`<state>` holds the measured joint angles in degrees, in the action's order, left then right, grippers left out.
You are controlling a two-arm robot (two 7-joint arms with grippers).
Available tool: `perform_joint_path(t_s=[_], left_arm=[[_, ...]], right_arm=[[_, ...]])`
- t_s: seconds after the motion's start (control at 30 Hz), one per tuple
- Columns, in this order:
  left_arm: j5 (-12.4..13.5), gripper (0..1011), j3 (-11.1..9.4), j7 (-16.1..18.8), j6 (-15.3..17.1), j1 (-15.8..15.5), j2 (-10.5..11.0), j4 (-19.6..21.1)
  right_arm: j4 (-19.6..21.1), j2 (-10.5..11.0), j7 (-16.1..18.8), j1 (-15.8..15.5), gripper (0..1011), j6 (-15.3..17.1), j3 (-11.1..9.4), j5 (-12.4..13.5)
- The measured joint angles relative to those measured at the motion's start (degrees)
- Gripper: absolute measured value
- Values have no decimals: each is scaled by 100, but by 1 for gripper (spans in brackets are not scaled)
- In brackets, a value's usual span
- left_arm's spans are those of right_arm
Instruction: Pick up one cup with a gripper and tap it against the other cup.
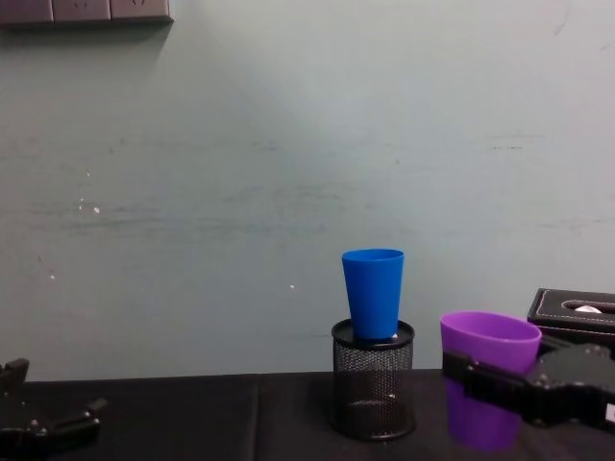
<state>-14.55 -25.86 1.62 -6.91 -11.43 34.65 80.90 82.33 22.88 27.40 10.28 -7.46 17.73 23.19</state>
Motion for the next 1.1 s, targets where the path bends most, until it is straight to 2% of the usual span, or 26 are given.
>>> perform_joint_path(t_s=[0.33, 0.53, 1.1], left_arm=[[0, 1011, 0, 0, 0, 1, 0, 0], [0, 1011, 0, 0, 0, 0, 0, 0], [0, 1011, 0, 0, 0, 0, 0, 0]], right_arm=[[-224, -3, 16, 7, 731, -82, 72, -88], [-450, -21, 104, 38, 731, -274, 103, -156], [-1096, -199, 342, 224, 731, -639, 187, -190]])
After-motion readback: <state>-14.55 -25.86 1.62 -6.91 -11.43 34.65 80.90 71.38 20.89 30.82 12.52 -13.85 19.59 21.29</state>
